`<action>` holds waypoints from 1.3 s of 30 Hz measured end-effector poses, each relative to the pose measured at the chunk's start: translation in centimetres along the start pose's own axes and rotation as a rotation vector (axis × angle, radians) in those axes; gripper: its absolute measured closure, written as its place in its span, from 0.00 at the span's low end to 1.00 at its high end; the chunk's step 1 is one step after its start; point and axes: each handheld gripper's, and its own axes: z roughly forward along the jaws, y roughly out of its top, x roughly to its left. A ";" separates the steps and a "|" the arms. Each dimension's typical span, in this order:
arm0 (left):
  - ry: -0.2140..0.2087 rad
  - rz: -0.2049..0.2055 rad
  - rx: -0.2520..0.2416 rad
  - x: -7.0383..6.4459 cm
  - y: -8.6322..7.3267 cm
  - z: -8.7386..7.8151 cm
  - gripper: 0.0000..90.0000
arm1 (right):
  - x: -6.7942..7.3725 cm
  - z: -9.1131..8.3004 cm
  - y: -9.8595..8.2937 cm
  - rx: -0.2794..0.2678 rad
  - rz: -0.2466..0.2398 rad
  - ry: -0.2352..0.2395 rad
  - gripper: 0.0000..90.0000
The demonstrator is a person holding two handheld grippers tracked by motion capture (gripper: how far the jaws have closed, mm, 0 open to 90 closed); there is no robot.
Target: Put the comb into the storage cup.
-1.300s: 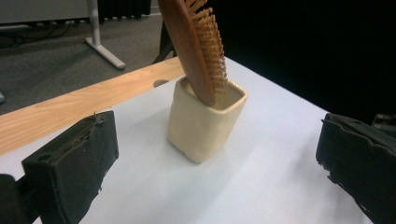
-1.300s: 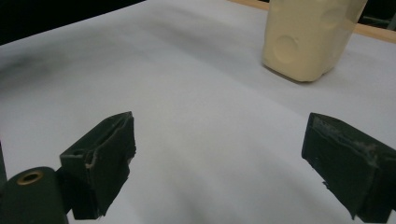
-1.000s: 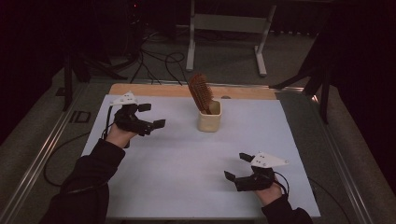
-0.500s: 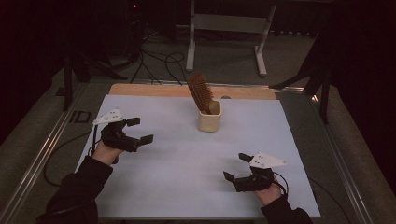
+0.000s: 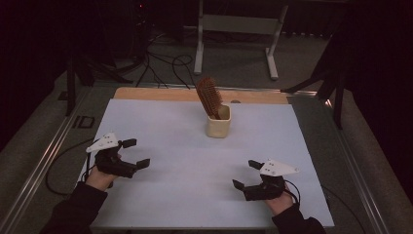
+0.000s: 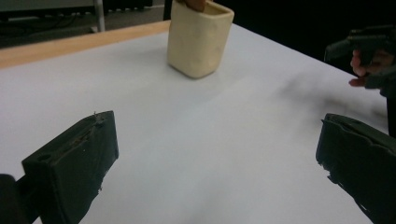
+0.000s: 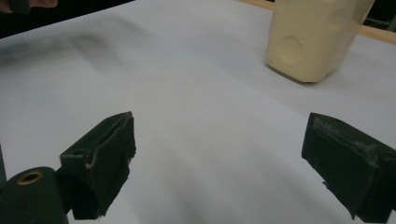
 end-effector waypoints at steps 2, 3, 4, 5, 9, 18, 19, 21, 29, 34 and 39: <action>0.006 0.000 0.006 -0.2 -0.7 -0.2 0.00 | 0.0 0.0 0.0 0.000 -0.001 0.002 0.11; 0.005 0.001 0.010 -0.3 -1.0 -0.3 0.00 | 0.0 0.0 0.0 0.002 -0.003 0.001 0.11; 0.006 0.002 0.016 -0.3 -1.4 -0.4 0.00 | 0.1 0.0 0.0 0.005 -0.003 -0.002 0.11; 0.009 0.003 0.021 -0.4 -1.7 -0.4 0.00 | 0.1 0.1 0.0 0.001 -0.002 0.001 0.11; 0.015 -0.007 0.023 -0.4 -3.1 -0.6 0.00 | 0.1 0.1 0.0 0.006 -0.002 0.006 0.11; 0.039 -0.026 0.020 -0.8 -5.5 -1.5 0.00 | 0.1 0.2 -0.1 0.008 -0.006 0.003 0.11; 0.043 -0.026 0.026 -0.8 -5.7 -1.6 0.00 | 0.1 0.2 -0.1 0.007 -0.008 0.008 0.11; 0.043 -0.027 0.030 -0.9 -6.2 -1.8 0.00 | 0.2 0.2 -0.1 0.011 -0.012 0.003 0.11; 0.066 -0.013 0.063 -1.5 -7.4 -2.7 0.00 | 0.1 0.3 -0.2 0.017 -0.010 0.004 0.11; 0.095 0.002 0.066 -1.5 -7.5 -3.0 0.00 | 0.3 0.4 -0.2 0.019 -0.019 0.011 0.11; 0.127 -0.010 0.065 -1.3 -7.6 -2.8 0.01 | 0.2 0.4 -0.3 0.024 -0.022 0.016 0.11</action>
